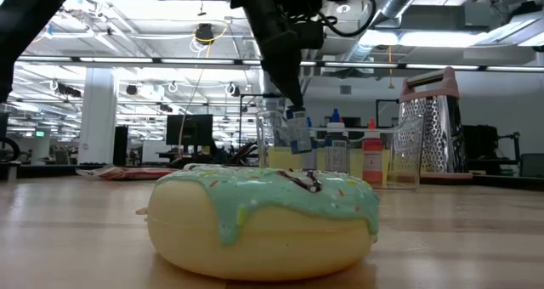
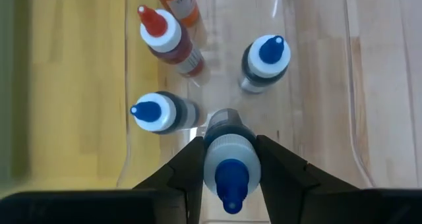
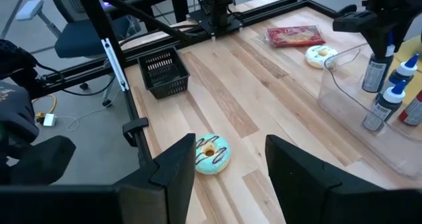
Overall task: Pick & Place Food Item
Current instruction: Put the blue food coloring bottle into the transparent bin
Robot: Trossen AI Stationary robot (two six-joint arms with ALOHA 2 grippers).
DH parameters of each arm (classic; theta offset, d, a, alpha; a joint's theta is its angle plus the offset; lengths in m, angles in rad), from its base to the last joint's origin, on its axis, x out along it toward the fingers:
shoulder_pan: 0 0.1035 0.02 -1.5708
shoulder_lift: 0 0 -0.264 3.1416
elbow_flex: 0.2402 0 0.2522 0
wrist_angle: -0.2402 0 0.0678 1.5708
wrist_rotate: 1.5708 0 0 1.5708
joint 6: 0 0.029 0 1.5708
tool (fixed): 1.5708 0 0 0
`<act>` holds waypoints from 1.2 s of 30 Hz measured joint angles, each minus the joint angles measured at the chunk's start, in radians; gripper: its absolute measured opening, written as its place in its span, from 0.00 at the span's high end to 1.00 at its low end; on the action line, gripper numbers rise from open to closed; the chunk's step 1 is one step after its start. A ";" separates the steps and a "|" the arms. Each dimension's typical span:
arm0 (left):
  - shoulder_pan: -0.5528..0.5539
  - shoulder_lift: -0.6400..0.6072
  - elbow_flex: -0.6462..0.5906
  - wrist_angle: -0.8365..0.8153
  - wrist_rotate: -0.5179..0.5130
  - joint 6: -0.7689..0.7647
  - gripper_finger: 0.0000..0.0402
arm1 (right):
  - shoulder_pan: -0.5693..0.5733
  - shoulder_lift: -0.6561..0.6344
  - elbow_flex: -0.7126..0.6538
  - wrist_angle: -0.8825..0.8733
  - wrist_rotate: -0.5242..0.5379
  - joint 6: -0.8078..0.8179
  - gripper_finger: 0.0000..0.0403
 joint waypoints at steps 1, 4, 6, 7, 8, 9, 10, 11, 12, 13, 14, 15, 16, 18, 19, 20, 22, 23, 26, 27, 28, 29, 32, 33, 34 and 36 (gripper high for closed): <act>0.000 0.005 -0.001 0.002 0.005 -0.002 0.73 | 0.002 0.000 0.000 0.000 0.000 -0.002 0.57; -0.001 0.026 -0.002 -0.007 0.010 -0.005 0.73 | 0.003 0.000 0.000 0.000 0.000 -0.003 0.57; -0.003 0.043 -0.002 -0.003 0.010 -0.006 0.73 | 0.004 0.000 0.000 0.000 0.000 -0.003 0.57; -0.003 0.051 -0.002 -0.011 0.010 -0.006 0.73 | 0.004 0.000 0.000 0.000 0.000 -0.003 0.57; -0.003 0.053 -0.003 -0.015 0.010 -0.007 0.73 | 0.004 0.000 0.000 0.000 0.000 -0.003 0.57; -0.003 0.056 -0.003 -0.016 0.010 -0.007 0.73 | 0.004 0.000 0.000 0.000 0.000 -0.003 0.57; -0.003 0.058 -0.002 -0.007 0.011 -0.007 0.73 | 0.004 0.000 0.000 0.000 0.000 -0.003 0.57; -0.003 0.059 -0.002 -0.001 0.013 -0.009 0.73 | 0.004 0.000 0.000 0.000 0.000 -0.002 0.57; -0.003 0.061 -0.002 -0.008 0.015 -0.011 0.73 | 0.005 0.000 0.000 0.000 0.000 -0.003 0.57; -0.003 0.063 -0.002 -0.013 0.015 -0.012 0.73 | 0.005 0.000 0.000 0.000 0.000 -0.003 0.57; -0.003 0.066 -0.002 -0.009 0.016 -0.012 0.73 | 0.006 0.000 0.000 0.000 0.000 -0.003 0.57; -0.003 0.071 -0.002 -0.004 0.017 -0.012 0.73 | 0.007 0.000 0.000 0.000 0.000 -0.003 0.57; -0.003 0.074 -0.002 -0.004 0.017 -0.012 0.73 | 0.009 0.000 0.000 0.000 0.000 -0.003 0.57; -0.003 0.077 -0.003 -0.008 0.017 -0.012 0.73 | 0.010 0.000 0.000 0.000 0.000 -0.003 0.57; -0.003 0.078 -0.003 -0.002 0.016 -0.012 0.73 | 0.012 0.000 0.000 0.000 0.000 -0.003 0.57; -0.003 0.079 -0.002 0.006 0.017 -0.014 0.73 | 0.016 0.000 0.000 0.000 0.000 -0.003 0.57; -0.003 0.082 -0.002 -0.005 0.026 -0.026 0.73 | 0.016 0.000 0.000 0.000 0.000 -0.003 0.57; -0.003 0.083 -0.002 -0.009 0.031 -0.028 0.73 | 0.016 0.000 0.000 0.000 0.000 -0.003 0.57; -0.003 0.083 -0.002 -0.003 0.034 -0.029 0.73 | 0.017 0.000 0.000 0.000 0.000 -0.003 0.57; -0.003 0.083 -0.002 -0.005 0.034 -0.031 0.73 | 0.017 0.000 0.000 0.001 0.000 -0.003 0.57; -0.003 0.083 -0.002 -0.008 0.034 -0.033 0.73 | 0.017 0.000 0.000 0.001 0.000 -0.003 0.57; -0.003 0.083 -0.002 -0.014 0.034 -0.034 0.73 | 0.017 0.000 0.000 0.000 0.000 -0.003 0.57; -0.003 0.083 -0.002 -0.027 0.034 -0.045 0.73 | 0.017 0.000 0.000 0.001 0.000 -0.003 0.57; -0.003 0.083 -0.002 -0.029 0.034 -0.050 0.73 | 0.017 0.000 0.000 0.001 0.000 -0.003 0.57; -0.003 0.083 -0.002 -0.028 0.034 -0.054 0.73 | 0.017 0.000 0.000 0.001 0.000 -0.003 0.57; -0.003 0.083 -0.002 -0.029 0.033 -0.056 0.73 | 0.020 0.000 0.000 0.001 0.001 -0.003 0.57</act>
